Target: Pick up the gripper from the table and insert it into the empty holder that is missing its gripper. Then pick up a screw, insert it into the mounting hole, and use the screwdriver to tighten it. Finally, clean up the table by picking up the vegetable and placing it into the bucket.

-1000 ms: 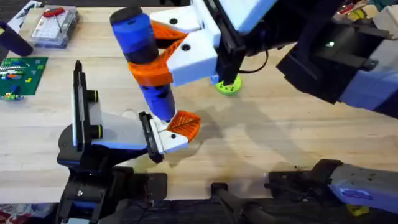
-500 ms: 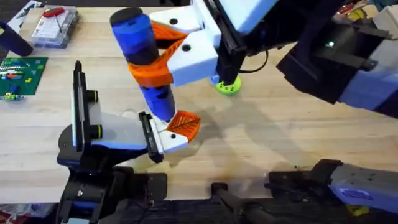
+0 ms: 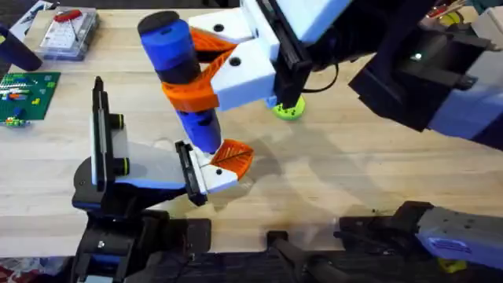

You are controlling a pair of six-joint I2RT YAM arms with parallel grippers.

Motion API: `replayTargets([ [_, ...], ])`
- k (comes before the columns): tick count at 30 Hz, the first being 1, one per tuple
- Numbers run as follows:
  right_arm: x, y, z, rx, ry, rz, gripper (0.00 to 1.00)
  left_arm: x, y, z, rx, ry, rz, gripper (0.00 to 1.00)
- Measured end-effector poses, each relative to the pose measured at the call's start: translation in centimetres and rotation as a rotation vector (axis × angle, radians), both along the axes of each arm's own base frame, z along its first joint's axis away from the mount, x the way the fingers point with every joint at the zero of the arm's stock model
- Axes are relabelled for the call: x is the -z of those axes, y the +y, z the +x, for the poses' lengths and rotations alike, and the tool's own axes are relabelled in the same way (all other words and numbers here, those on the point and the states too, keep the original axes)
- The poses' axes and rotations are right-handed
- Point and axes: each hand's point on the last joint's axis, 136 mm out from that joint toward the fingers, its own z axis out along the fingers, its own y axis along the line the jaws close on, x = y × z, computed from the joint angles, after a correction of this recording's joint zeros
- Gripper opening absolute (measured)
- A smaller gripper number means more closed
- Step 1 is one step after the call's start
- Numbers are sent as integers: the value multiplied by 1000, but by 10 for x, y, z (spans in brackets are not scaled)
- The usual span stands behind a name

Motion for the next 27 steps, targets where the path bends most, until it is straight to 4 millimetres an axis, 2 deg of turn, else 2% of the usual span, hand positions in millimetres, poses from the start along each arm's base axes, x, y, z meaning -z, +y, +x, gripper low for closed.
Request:
replayTargets([
  [12,-9,-1,-1,-3,-47,37,52,0,0,0,-1,-1,0,13],
  [16,-19,-1,4,12,-20,12,53,0,0,0,-1,-1,0,13],
  [19,-20,-3,19,83,58,-71,52,0,0,0,-1,-1,0,13],
  [23,-12,-17,51,263,105,-222,53,0,0,0,-2,-1,0,13],
  [27,-15,-41,78,469,2,-356,53,0,0,0,-2,-1,0,13],
])
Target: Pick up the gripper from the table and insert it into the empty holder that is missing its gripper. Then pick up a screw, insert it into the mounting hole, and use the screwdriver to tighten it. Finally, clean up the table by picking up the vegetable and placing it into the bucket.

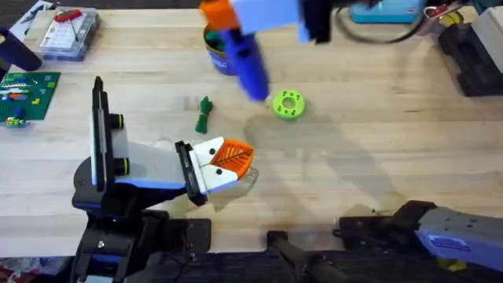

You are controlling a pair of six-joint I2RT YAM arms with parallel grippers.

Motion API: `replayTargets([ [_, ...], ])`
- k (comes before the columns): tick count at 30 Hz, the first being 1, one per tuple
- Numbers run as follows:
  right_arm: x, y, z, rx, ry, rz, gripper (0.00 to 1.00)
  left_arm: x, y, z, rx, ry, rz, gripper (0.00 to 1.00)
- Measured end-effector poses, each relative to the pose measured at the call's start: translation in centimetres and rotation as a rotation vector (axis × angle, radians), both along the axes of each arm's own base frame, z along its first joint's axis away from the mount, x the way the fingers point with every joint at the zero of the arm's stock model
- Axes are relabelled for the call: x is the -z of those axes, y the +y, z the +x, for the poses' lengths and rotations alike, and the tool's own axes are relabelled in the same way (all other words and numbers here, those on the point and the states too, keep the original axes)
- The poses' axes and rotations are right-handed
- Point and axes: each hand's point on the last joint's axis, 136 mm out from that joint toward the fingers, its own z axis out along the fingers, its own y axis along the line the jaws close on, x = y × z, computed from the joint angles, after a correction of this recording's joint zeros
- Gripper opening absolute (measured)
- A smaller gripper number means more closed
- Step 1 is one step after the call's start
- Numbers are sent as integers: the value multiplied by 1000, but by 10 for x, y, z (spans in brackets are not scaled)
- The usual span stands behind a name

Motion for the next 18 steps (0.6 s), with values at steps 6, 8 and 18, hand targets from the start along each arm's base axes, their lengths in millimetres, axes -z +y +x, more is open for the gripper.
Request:
replayTargets([
  [6,4,-49,38,268,-244,-301,52,0,0,0,0,0,0,13],
  [8,23,-79,51,366,-296,-482,53,0,0,0,0,0,0,13],
  [18,111,-199,88,518,-217,-1171,52,0,1,3,-18,-3,2,13],
])
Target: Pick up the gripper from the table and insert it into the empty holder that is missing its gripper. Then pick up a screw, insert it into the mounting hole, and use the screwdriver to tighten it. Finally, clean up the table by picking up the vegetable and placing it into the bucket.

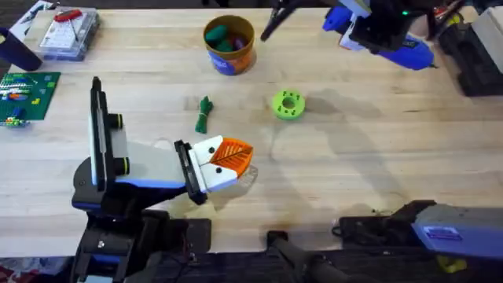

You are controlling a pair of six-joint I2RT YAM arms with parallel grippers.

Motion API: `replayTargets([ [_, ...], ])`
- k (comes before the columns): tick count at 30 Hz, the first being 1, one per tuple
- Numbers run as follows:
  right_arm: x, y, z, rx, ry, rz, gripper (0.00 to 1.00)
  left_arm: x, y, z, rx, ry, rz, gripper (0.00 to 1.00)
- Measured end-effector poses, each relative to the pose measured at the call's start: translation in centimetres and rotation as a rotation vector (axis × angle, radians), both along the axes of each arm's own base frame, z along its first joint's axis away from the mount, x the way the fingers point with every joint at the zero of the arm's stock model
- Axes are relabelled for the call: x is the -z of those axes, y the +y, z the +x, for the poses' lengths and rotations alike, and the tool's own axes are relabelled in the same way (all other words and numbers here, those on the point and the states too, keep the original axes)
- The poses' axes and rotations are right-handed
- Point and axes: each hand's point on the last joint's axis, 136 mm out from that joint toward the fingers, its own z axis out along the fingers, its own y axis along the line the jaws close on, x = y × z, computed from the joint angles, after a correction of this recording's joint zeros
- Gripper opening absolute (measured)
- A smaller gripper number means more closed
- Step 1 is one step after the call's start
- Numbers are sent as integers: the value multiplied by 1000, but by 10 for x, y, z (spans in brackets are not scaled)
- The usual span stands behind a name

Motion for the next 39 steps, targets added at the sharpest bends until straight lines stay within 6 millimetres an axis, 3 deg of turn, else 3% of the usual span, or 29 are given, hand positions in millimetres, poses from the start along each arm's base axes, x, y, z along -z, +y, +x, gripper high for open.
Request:
replayTargets([
  [5,40,-39,32,120,90,-78,50,0,0,1,-4,-1,0,6],
  [9,83,-62,48,184,215,-88,50,0,0,1,-7,-1,1,4],
  [21,212,-79,64,173,529,-117,46,0,1,1,-8,-1,1,4],
  [24,226,-79,60,166,567,-120,45,0,1,1,-8,-1,1,4],
  [27,226,-77,60,161,569,-108,54,0,1,1,-9,-1,1,4],
  [28,225,-76,60,161,569,-107,98,0,1,1,-9,-1,1,12],
  [30,225,-77,58,161,573,-107,355,0,1,2,-12,-5,3,141],
  [34,223,-77,58,167,571,-108,925,0,1,3,-15,-5,3,774],
  [35,221,-76,58,172,566,-106,977,0,1,3,-15,-4,2,905],
  [36,219,-76,58,178,559,-102,990,0,1,3,-16,-2,1,967],
  [39,202,-75,59,197,519,-84,994,-1,2,4,-26,-6,2,986],
])
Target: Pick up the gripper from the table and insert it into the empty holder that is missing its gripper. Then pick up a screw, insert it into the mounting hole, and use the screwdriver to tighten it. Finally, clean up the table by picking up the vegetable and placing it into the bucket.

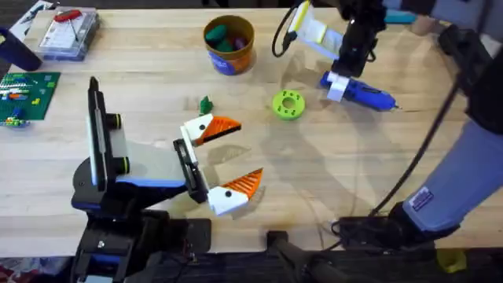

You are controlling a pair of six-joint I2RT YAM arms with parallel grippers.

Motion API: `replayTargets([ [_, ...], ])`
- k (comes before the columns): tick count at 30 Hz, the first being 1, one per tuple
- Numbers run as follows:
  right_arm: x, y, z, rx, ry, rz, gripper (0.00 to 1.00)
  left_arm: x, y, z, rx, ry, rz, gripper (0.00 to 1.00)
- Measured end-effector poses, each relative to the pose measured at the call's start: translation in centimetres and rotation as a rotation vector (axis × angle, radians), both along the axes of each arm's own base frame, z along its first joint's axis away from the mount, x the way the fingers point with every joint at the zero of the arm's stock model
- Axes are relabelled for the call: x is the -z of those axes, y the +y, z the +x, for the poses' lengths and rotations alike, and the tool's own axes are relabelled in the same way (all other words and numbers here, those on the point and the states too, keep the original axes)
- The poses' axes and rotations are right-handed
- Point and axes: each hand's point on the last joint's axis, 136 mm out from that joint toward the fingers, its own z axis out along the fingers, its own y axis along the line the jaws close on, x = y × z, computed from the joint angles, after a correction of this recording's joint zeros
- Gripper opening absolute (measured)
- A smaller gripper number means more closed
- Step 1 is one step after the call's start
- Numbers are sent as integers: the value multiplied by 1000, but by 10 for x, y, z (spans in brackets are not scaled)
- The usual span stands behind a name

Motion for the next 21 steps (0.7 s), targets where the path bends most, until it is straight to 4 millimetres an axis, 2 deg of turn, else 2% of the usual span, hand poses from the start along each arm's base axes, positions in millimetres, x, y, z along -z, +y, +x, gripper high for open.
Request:
replayTargets([
  [4,-41,3,-4,14,-84,35,995,-1,3,6,-38,16,-10,986],
  [12,-141,9,-21,106,-352,159,995,-6,19,32,-223,74,-44,986],
  [16,-185,11,-37,181,-475,246,995,-25,29,44,-318,68,-44,986],
  [21,-226,20,-60,254,-576,395,995,-54,38,60,-402,92,-3,986],
])
